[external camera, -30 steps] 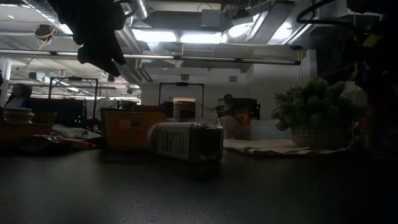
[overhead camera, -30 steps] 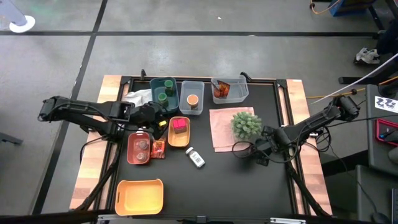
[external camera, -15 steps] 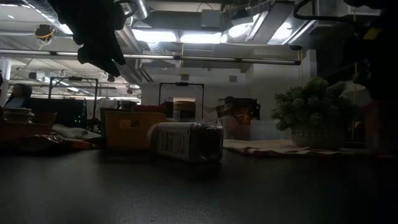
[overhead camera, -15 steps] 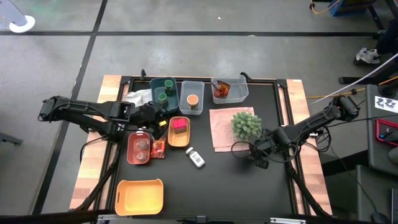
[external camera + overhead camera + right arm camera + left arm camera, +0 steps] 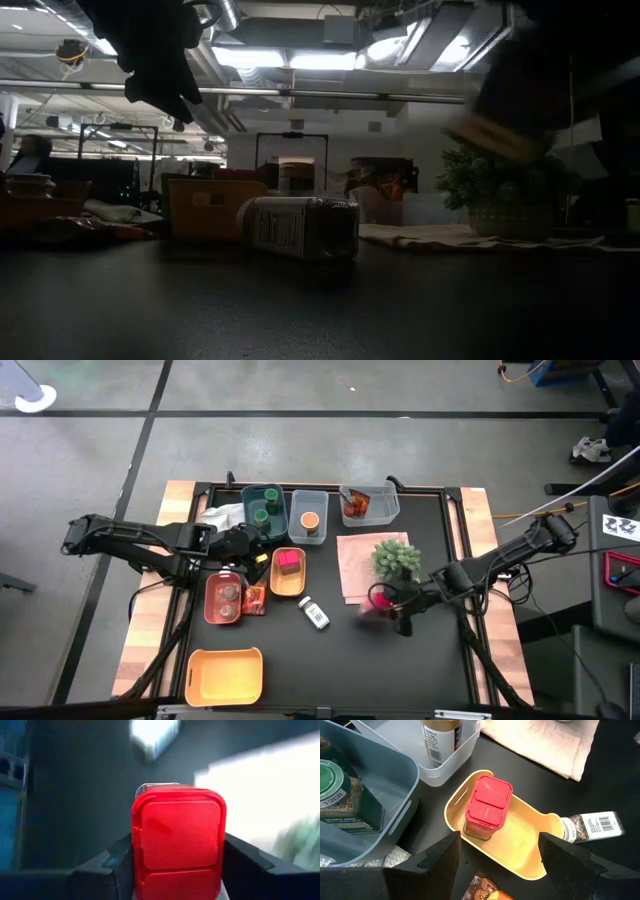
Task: Sort spices by type
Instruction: Put the red seasoning can into the top yellow bin, then put the orange seasoning pack into the right transparent bin
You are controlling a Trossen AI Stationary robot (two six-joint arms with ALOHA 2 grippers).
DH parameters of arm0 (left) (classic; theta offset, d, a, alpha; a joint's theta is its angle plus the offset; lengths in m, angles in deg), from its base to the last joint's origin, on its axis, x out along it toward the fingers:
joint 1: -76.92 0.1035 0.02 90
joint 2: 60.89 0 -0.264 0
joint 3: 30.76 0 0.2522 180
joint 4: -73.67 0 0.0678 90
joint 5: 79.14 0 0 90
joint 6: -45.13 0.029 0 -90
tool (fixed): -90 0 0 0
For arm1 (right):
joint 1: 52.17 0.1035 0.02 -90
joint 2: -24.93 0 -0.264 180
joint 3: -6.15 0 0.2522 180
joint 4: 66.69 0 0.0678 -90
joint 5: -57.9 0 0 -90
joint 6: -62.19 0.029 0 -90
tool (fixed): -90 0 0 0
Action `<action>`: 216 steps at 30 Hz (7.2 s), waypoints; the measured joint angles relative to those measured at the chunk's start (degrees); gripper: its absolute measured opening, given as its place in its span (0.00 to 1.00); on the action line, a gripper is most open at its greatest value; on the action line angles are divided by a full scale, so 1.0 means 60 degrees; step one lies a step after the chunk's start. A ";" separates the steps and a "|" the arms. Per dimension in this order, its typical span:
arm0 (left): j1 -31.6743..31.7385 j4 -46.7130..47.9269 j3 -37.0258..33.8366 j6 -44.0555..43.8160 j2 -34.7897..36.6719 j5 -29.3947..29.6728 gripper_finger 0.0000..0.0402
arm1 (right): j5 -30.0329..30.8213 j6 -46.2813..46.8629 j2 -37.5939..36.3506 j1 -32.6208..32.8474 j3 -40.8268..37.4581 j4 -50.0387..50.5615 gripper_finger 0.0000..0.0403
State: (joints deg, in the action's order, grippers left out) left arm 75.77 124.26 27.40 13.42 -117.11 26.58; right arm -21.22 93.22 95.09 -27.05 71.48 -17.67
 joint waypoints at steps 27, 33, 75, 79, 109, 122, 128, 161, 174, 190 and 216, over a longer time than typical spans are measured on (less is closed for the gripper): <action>-0.0017 -0.0037 0.0000 -0.1426 -0.0549 0.0030 0.63 | -0.1174 -0.6975 0.5788 -0.3782 0.1700 -0.9087 0.57; -0.0297 -0.0135 0.0000 -0.1794 -0.1340 0.0030 0.63 | -0.0917 -0.7516 0.6500 -0.3825 0.2741 -0.8377 0.57; -0.0627 -0.0497 0.0000 -0.2652 -0.3231 0.0350 0.63 | -0.0919 -0.7720 0.6592 -0.3819 0.2987 -0.7875 0.57; -0.0627 -0.0395 -0.0001 -0.2643 -0.3235 0.0342 0.63 | -0.0919 -0.7720 0.6836 -0.3818 0.2987 -0.8137 0.57; -0.0624 -0.0111 0.0007 -0.2648 -0.3224 0.0342 0.63 | -0.0650 -0.7644 0.7393 -0.3818 0.2980 -0.8655 0.71; -0.0625 0.1280 0.0532 -0.0958 -0.2983 -0.1066 0.63 | -0.0641 -0.7647 0.6963 -0.3818 0.2983 -0.8546 0.74; -0.0692 0.1589 0.0355 0.0029 -0.2983 -0.2236 0.63 | -0.0640 -0.7611 0.6438 -0.3803 0.2983 -0.8053 0.74; -0.2071 -0.0352 -0.1496 0.0857 -0.3079 -0.2517 0.63 | -0.0672 -0.6951 0.5398 -0.3807 0.2983 -0.6970 0.74; -0.2106 -0.0651 -0.1661 0.1147 -0.3892 -0.2546 0.57 | -0.0675 -0.6959 0.4956 -0.3807 0.2983 -0.6918 0.74; -0.2109 -0.0349 -0.1034 0.1108 -0.3981 -0.2484 0.16 | -0.0966 -0.5823 0.4956 -0.3807 0.2983 -0.6841 0.74; -0.2620 0.2794 0.1287 0.1249 -0.3949 -0.1755 0.04 | -0.1932 -0.4128 0.4956 -0.3807 0.2983 -0.6777 0.74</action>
State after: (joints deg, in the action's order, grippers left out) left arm 60.05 141.03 35.12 20.92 -140.81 16.06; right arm -32.81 68.45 124.82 -49.89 89.38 -58.33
